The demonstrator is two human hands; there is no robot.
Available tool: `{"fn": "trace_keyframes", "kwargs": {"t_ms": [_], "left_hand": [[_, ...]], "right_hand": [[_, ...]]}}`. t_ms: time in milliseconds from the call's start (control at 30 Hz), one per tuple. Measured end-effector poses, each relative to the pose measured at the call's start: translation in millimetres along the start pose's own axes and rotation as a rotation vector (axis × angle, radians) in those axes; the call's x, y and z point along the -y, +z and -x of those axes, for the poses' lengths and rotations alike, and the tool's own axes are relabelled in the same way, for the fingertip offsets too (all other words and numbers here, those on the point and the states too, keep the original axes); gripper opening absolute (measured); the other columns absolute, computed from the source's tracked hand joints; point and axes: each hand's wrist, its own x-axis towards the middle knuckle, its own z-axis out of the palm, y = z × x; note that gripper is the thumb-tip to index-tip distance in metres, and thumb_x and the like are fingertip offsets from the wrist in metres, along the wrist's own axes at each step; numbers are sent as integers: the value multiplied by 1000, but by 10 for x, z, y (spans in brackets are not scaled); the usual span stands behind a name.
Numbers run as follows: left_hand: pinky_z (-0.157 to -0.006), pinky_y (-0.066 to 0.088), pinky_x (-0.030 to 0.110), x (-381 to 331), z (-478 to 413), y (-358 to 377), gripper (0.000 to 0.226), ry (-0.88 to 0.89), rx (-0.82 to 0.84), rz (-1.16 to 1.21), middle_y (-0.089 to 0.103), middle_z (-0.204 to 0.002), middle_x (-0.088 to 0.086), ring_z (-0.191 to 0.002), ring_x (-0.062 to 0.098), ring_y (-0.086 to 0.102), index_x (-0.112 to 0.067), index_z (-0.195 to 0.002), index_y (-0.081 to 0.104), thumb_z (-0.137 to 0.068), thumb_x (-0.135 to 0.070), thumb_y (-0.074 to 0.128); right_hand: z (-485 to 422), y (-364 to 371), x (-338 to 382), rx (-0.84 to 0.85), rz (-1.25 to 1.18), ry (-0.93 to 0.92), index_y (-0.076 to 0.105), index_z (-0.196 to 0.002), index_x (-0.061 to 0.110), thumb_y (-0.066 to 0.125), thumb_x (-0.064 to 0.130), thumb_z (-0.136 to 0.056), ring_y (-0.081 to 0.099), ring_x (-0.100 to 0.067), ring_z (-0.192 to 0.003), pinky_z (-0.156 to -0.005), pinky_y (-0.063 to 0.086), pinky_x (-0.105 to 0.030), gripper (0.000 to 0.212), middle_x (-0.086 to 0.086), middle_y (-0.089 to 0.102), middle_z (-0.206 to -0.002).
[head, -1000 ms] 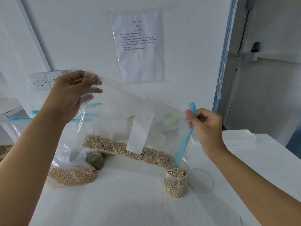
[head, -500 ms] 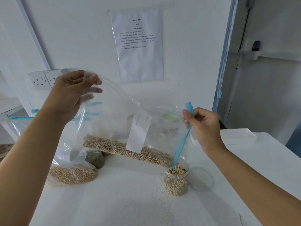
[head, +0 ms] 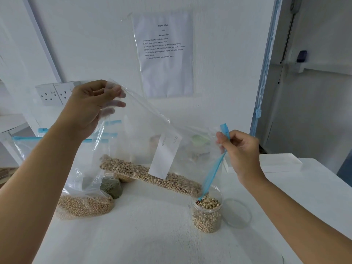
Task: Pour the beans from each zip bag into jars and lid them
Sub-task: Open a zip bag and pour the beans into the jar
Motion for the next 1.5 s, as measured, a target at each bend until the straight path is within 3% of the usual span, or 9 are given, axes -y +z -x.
{"fn": "trace_keyframes", "kwargs": {"t_ms": [367,600,767,1000,1500], "left_hand": [[-74,44,31,53,-33,-27,9,-12,-15,-4,73,-95,0,-85,18,70,-23,-84,74,-90,-29,72],[-75,44,32,54,-35,38,9,-10,-5,-6,73,-93,-1,-85,18,70,-25,-82,74,-90,-30,71],[-75,43,32,63,-45,51,10,-21,1,7,72,-94,-1,-85,17,70,-25,-82,73,-91,-28,70],[-74,43,32,65,-66,50,9,-24,-7,5,72,-93,-1,-84,17,69,-22,-86,71,-94,-27,70],[-70,43,28,32,-47,100,13,0,10,-30,71,-85,-1,-78,16,70,-18,-87,69,-90,-30,71]], "right_hand": [[-24,20,-33,18,-13,-28,59,-68,-8,75,21,-92,55,-28,-62,-71,50,-37,41,-22,58,-63],[-37,27,-11,42,2,-35,60,-69,-7,75,20,-92,53,-21,-59,-67,48,-32,38,-22,59,-65],[-39,10,0,65,30,-47,58,-70,-9,74,20,-92,50,-34,-60,-66,47,-37,40,-24,57,-65],[-53,-18,7,52,19,-33,57,-69,-10,75,20,-91,54,-21,-59,-66,49,-30,41,-26,58,-66],[42,-65,-116,-39,14,18,60,-73,-12,74,22,-91,54,-19,-60,-69,51,-25,42,-22,59,-64]]}}
